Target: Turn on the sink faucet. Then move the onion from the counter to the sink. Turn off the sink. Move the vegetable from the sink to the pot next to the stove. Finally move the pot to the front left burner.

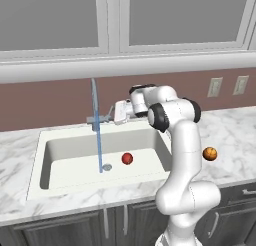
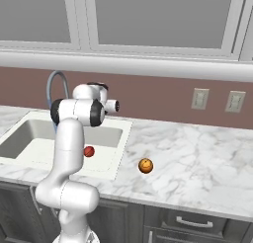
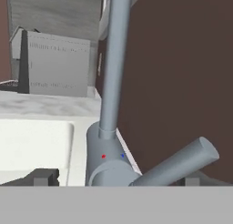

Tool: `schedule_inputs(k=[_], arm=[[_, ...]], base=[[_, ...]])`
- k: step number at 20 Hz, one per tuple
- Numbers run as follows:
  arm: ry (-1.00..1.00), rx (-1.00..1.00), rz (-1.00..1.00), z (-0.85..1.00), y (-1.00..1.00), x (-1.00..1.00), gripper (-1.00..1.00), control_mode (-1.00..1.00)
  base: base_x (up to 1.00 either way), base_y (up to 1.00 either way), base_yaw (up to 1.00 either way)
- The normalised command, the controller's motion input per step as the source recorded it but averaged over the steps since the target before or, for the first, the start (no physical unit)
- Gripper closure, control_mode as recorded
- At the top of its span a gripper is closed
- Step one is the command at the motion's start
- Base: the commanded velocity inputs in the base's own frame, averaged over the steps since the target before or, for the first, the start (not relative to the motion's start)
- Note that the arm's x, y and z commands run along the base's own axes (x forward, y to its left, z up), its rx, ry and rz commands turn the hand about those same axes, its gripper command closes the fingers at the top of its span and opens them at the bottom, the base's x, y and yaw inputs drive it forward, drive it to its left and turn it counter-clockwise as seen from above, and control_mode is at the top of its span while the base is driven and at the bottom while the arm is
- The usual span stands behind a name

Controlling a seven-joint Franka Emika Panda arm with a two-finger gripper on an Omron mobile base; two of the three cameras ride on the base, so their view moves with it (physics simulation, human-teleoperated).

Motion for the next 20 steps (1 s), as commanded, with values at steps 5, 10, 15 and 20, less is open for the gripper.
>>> schedule_inputs(k=[5, 10, 15, 20], arm=[[-0.02, 0.0, 0.0, 0.26, 0.33, -0.07, -1.0, -1.0], [-0.05, 0.0, 0.01, 0.39, 0.35, -0.15, -1.0, -1.0], [-0.04, 0.0, 0.01, 0.38, 0.41, -0.17, -1.0, -1.0], [-0.02, 0.0, 0.0, 0.29, 0.45, -0.13, -1.0, -1.0]], base=[[0.0, 0.0, 0.0], [0.0, 0.0, 0.0], [0.0, 0.0, 0.0], [0.0, 0.0, 0.0]])
